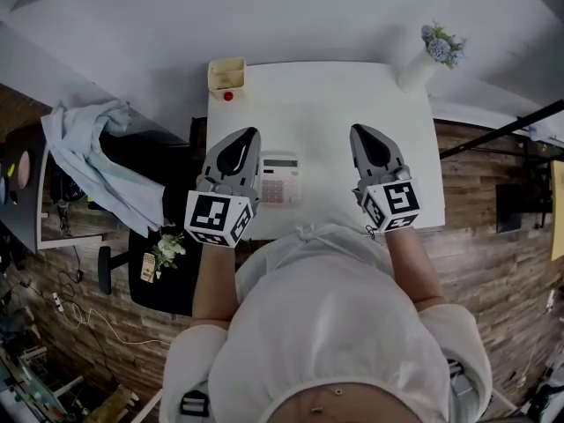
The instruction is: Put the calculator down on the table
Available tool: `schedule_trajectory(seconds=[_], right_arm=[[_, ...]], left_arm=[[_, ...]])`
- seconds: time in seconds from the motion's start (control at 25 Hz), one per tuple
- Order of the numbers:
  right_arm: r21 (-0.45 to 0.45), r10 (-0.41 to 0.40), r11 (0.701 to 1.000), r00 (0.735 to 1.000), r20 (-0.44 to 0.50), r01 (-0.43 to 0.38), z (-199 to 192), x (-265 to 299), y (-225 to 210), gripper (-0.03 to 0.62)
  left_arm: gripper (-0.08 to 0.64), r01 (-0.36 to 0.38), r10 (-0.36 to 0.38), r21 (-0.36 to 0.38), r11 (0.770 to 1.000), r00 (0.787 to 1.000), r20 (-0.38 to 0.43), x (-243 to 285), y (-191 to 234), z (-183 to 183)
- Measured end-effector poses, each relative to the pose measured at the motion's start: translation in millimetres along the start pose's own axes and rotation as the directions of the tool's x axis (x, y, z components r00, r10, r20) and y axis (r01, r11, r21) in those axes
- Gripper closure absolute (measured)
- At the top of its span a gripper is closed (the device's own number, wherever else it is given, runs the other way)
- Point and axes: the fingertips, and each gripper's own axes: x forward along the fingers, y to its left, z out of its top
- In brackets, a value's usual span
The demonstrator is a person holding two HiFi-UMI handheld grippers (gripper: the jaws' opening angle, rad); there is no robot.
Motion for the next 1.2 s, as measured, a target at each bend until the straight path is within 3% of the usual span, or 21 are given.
schedule_trajectory(seconds=[0.44,1.2], right_arm=[[-0.02,0.002,1.0,1.0,-0.002,-0.002,-0.3,-2.4,4.7,0.589],[-0.009,0.024,1.0,1.0,0.01,-0.024,-3.8,-2.7,8.3,0.591]], left_arm=[[0.535,0.002,-0.001,0.027,1.0,1.0,-0.019,2.6,0.4,-2.5],[0.534,-0.002,0.002,-0.006,1.0,1.0,-0.02,3.4,-1.5,-7.0]])
